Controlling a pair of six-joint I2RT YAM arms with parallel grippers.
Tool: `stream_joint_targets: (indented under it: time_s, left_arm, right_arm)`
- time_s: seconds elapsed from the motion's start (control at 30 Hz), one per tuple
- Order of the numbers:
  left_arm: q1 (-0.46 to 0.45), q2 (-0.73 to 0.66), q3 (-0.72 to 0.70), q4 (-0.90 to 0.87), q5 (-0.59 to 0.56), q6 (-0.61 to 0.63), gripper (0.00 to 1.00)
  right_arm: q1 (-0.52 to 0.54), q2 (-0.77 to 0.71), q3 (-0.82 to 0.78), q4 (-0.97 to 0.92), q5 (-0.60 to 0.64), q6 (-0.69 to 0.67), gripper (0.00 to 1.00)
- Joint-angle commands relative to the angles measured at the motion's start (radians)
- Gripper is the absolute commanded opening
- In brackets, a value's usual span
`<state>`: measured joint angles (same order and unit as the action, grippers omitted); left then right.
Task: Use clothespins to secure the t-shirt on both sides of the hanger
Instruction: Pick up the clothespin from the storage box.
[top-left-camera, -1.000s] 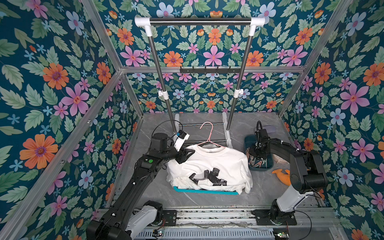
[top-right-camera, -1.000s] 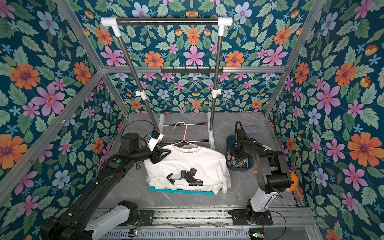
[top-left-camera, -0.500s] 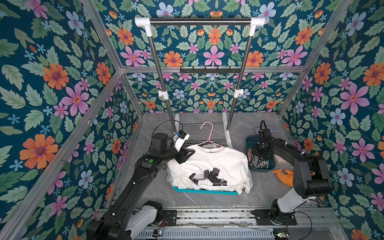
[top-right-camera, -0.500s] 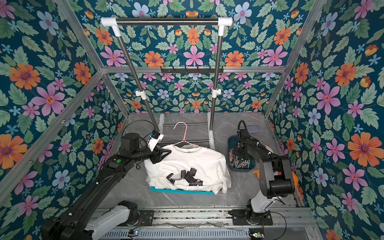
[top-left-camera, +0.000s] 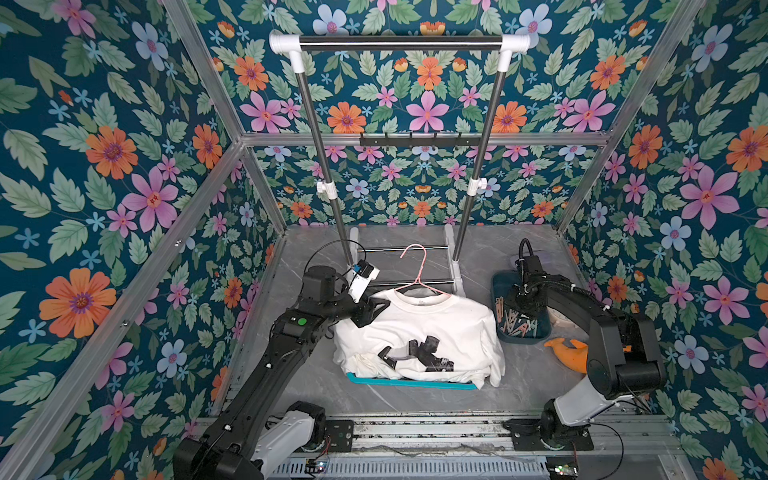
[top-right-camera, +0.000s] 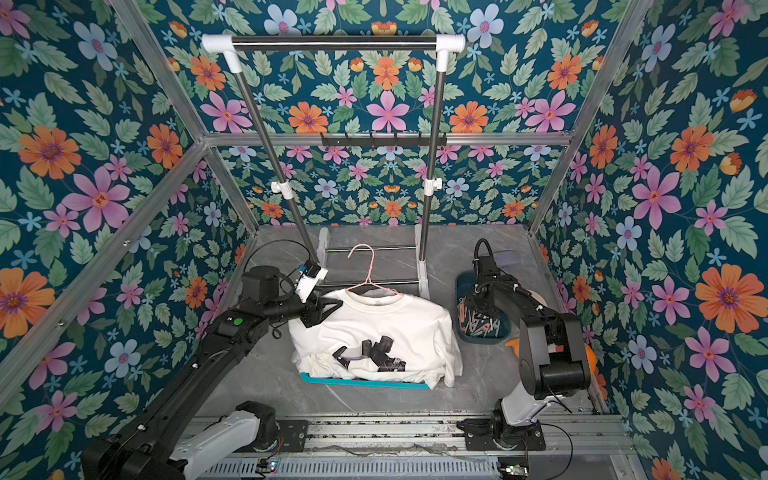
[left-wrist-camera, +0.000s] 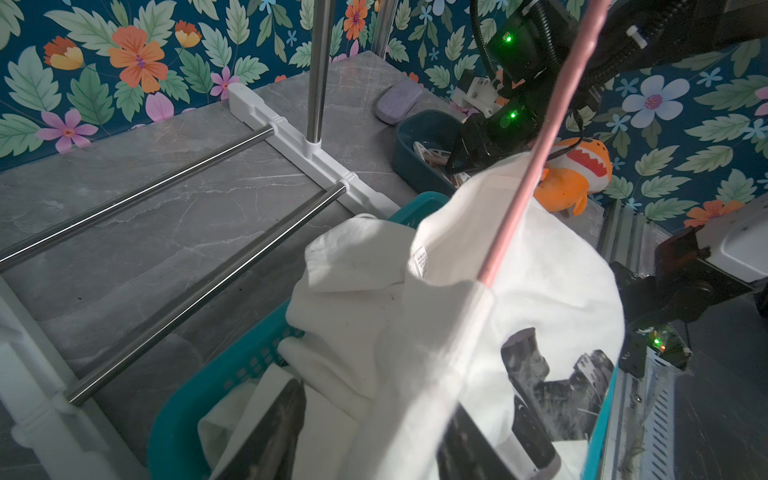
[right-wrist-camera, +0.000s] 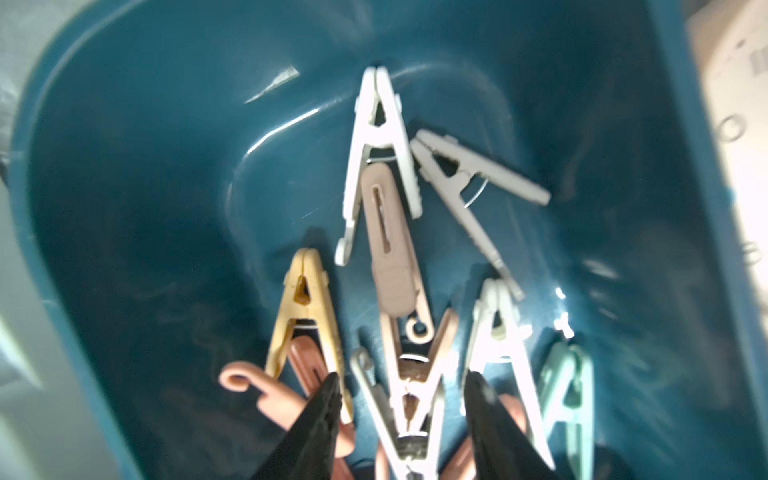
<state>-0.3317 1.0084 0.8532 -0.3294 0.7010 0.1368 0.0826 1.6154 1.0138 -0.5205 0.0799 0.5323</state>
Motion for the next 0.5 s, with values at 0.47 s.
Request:
stream_joint_targets:
  time_s: [0.47]
  left_arm:
    - [-0.004, -0.008, -0.003, 0.03, 0.014, -0.002, 0.0]
  right_arm:
    - [-0.001, 0.115, 0.026, -0.033, -0.012, 0.216, 0.46]
